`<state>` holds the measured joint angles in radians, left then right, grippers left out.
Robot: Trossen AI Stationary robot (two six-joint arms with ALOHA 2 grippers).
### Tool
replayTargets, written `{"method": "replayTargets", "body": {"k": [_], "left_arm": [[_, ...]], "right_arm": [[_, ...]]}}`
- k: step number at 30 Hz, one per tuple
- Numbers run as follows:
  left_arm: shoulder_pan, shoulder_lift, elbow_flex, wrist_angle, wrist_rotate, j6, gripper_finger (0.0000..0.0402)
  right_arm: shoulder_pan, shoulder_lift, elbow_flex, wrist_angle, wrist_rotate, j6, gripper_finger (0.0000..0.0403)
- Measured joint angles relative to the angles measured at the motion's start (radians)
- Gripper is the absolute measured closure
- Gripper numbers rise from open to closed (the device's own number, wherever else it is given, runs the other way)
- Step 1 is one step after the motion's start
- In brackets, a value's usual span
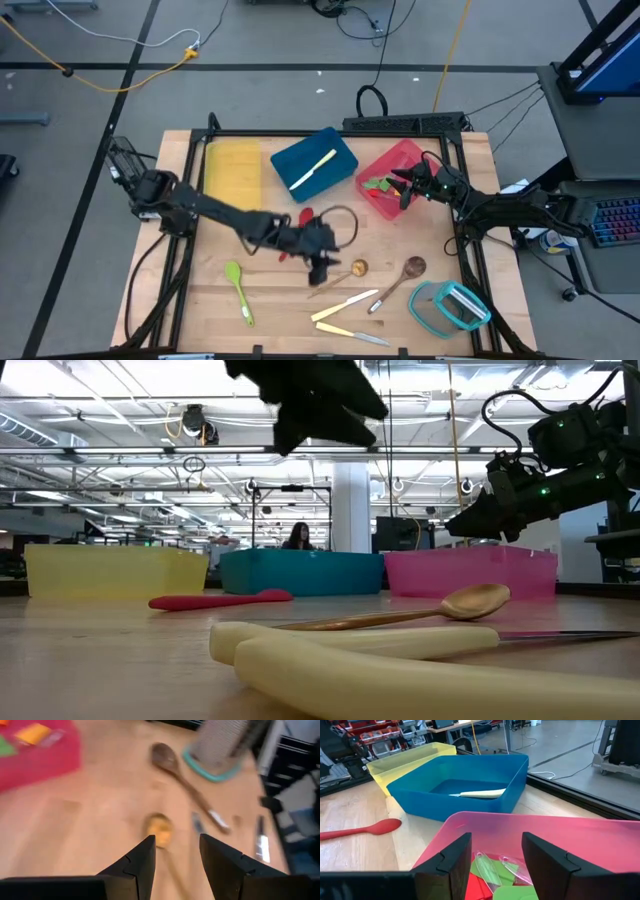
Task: Pick & Place Kitchen Items
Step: Put the yellow knife into the blue bin
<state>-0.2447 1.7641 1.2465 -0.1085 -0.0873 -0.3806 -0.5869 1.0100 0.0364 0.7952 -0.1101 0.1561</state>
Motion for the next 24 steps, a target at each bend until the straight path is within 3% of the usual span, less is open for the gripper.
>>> {"method": "replayTargets", "body": {"k": [5, 12, 18, 24], "left_arm": [[-0.106, 0.000, 0.000, 0.000, -0.016, -0.083, 0.0243], [-0.221, 0.000, 0.000, -0.001, -0.066, -0.201, 0.0243], [-0.279, 0.000, -0.001, -0.039, -0.145, -0.226, 0.0243], [-0.288, 0.000, -0.001, -0.092, -0.159, -0.225, 0.0243]], "right_arm": [[0.000, 0.000, 0.000, 0.020, -0.025, -0.011, 0.0236], [0.055, 0.000, 0.000, 0.221, -0.334, 0.034, 0.0236], [0.271, 0.000, 0.022, 0.286, -0.253, 0.010, 0.0236], [0.525, 0.035, 0.094, 0.257, -0.175, -0.084, 0.0236]]}}
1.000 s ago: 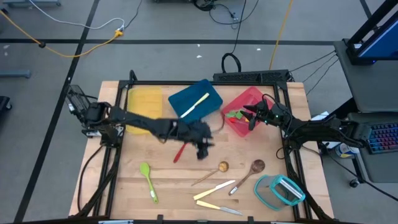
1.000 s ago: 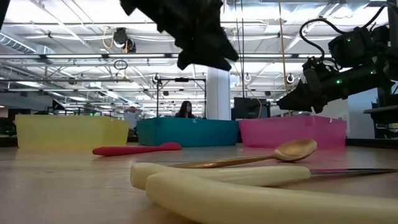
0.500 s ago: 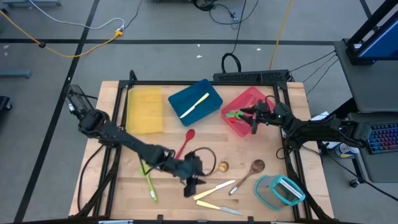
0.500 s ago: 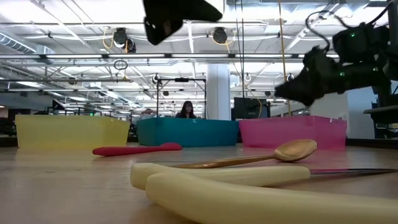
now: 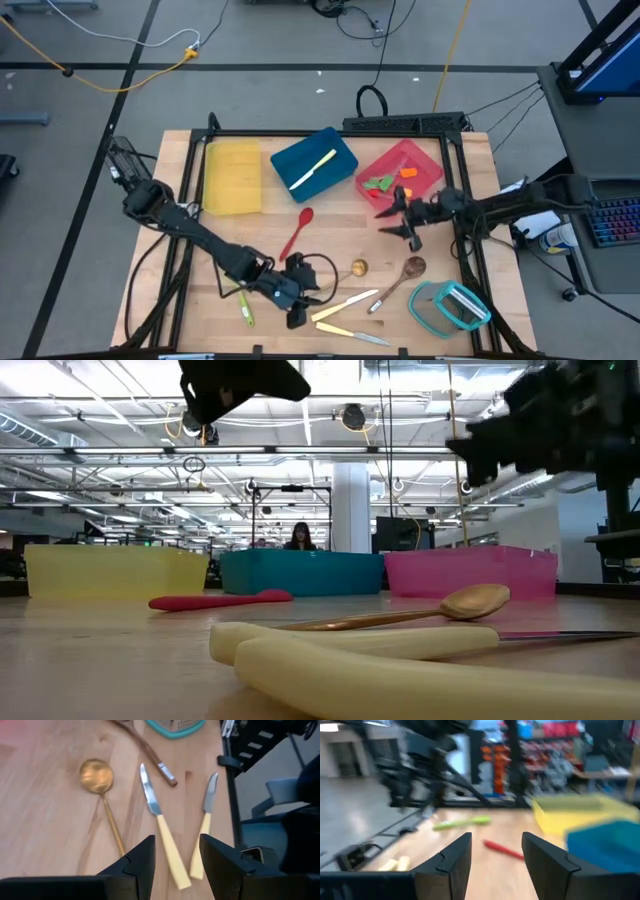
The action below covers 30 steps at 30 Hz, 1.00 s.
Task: Pick & Place Kitchen Items
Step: Put the yellow knife into the blue bin
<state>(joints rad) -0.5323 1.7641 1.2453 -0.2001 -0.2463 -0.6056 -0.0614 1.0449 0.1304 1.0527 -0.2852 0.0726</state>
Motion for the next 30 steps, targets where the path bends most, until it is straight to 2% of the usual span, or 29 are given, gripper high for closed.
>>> {"method": "replayTargets", "body": {"k": [6, 13, 17, 22, 30], "left_arm": [[0.001, 0.000, 0.000, -0.037, -0.002, 0.057, 0.0243], [0.001, -0.001, 0.000, -0.134, 0.000, 0.116, 0.0243], [0.001, -0.001, 0.000, -0.241, -0.035, 0.121, 0.0243], [-0.002, -0.001, 0.000, -0.318, -0.151, 0.126, 0.0243], [0.002, -0.001, 0.000, -0.329, -0.174, 0.246, 0.0243]], "right_arm": [[0.150, 0.060, 0.141, 0.029, 0.075, -0.104, 0.0236], [0.281, 0.227, 0.393, -0.249, 0.073, -0.109, 0.0236], [0.361, 0.363, 0.496, -0.298, 0.072, -0.096, 0.0236], [0.428, 0.484, 0.569, -0.291, 0.074, -0.062, 0.0233], [0.464, 0.636, 0.630, -0.293, 0.156, 0.097, 0.0194]]}}
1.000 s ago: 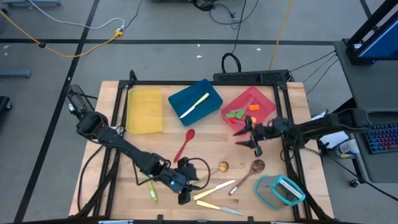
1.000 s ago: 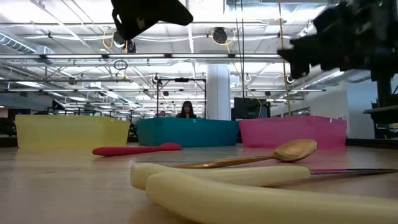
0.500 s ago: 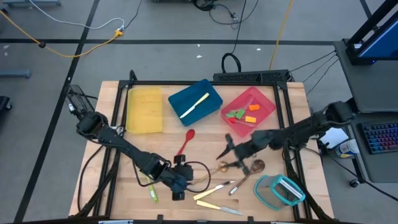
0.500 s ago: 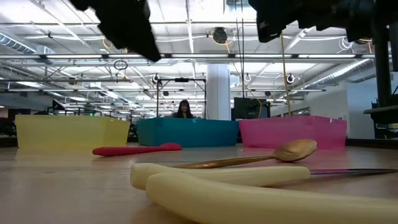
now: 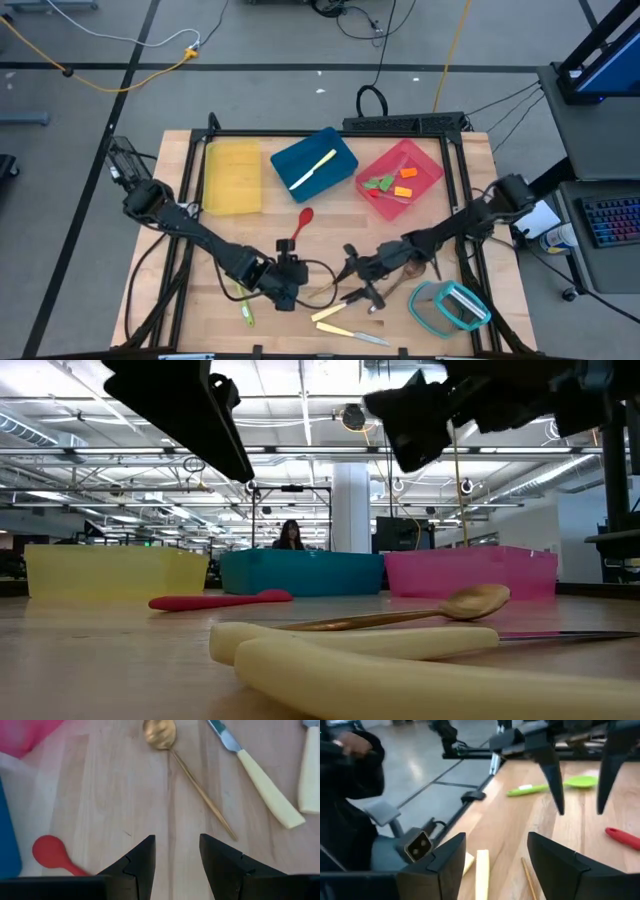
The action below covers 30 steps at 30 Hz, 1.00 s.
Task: Pick & Place Kitchen Items
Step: Put the yellow knife into the blue bin
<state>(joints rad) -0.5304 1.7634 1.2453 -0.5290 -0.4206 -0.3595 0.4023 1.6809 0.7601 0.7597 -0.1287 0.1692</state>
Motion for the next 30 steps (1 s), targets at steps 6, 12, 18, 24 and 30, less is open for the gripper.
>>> {"method": "replayTargets", "body": {"k": [6, 12, 18, 24, 30], "left_arm": [[0.005, 0.000, 0.000, -0.007, 0.000, 0.007, 0.0243], [0.005, 0.000, 0.000, 0.008, -0.033, 0.036, 0.0243], [0.005, 0.000, 0.000, 0.010, -0.105, -0.046, 0.0243], [0.005, 0.000, 0.000, 0.012, -0.106, -0.163, 0.0243], [0.002, 0.000, 0.000, 0.047, -0.132, -0.313, 0.0243]], "right_arm": [[0.006, 0.107, 0.041, -0.003, -0.005, 0.000, 0.0192], [-0.011, 0.140, 0.047, -0.009, -0.006, 0.004, 0.0199], [-0.004, 0.140, 0.046, -0.077, -0.001, 0.003, 0.0199], [0.046, 0.140, 0.046, -0.077, 0.070, 0.002, 0.0200], [0.101, 0.169, 0.047, -0.069, 0.168, 0.004, 0.0200]]}}
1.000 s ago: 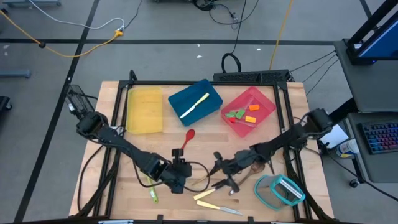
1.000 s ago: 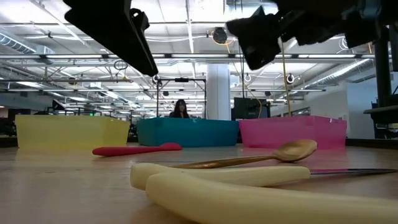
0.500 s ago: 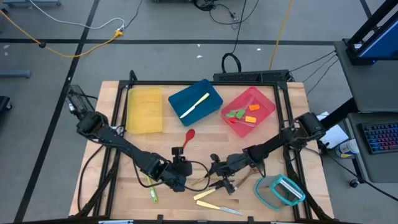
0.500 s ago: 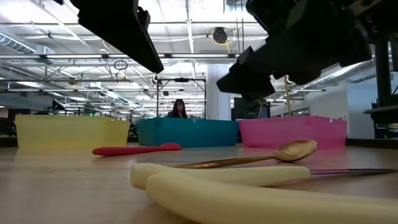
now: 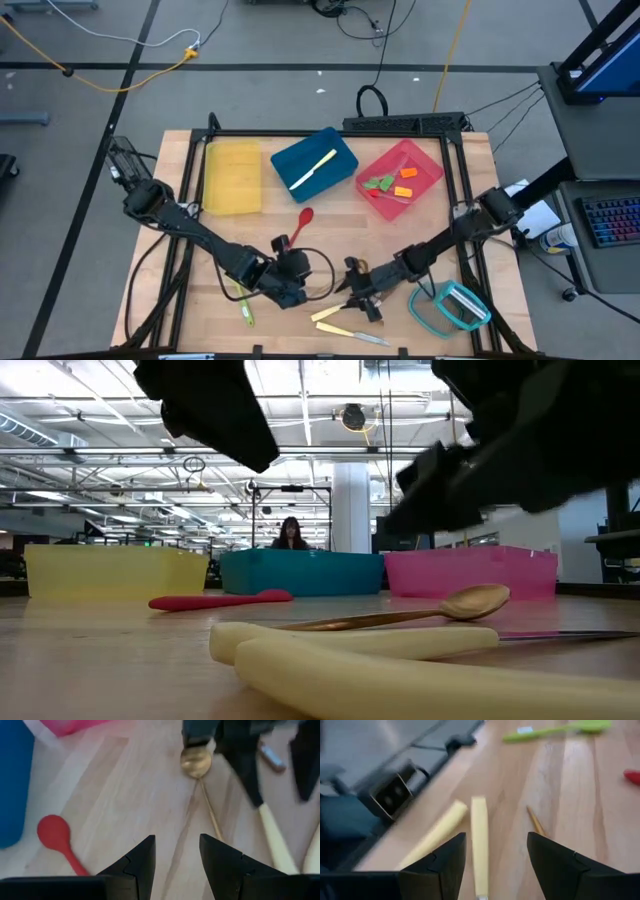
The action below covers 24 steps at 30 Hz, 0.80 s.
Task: Pick & Place Kitchen Items
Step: Put the yellow knife into the blue bin
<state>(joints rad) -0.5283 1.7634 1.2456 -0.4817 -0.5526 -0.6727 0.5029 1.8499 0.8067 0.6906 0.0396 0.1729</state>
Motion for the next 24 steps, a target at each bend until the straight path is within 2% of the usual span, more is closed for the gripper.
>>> {"method": "replayTargets", "body": {"k": [3, 9, 17, 20, 24], "left_arm": [[-0.006, 0.000, 0.000, 0.039, -0.008, -0.030, 0.0243], [-0.013, 0.000, 0.000, 0.111, -0.024, -0.041, 0.0243], [-0.018, 0.000, 0.000, 0.144, -0.025, -0.043, 0.0243], [-0.020, 0.000, 0.000, 0.147, -0.025, -0.043, 0.0243], [-0.022, 0.000, 0.000, 0.146, -0.025, -0.043, 0.0243]], "right_arm": [[0.015, 0.041, 0.000, 0.002, 0.043, 0.013, 0.0200], [0.016, 0.132, 0.019, 0.001, 0.039, 0.051, 0.0200], [0.029, 0.160, 0.039, 0.014, 0.046, 0.031, 0.0203], [0.026, 0.160, 0.039, 0.011, 0.067, 0.017, 0.0222], [0.008, 0.160, 0.039, 0.000, 0.062, 0.021, 0.0271]]}}
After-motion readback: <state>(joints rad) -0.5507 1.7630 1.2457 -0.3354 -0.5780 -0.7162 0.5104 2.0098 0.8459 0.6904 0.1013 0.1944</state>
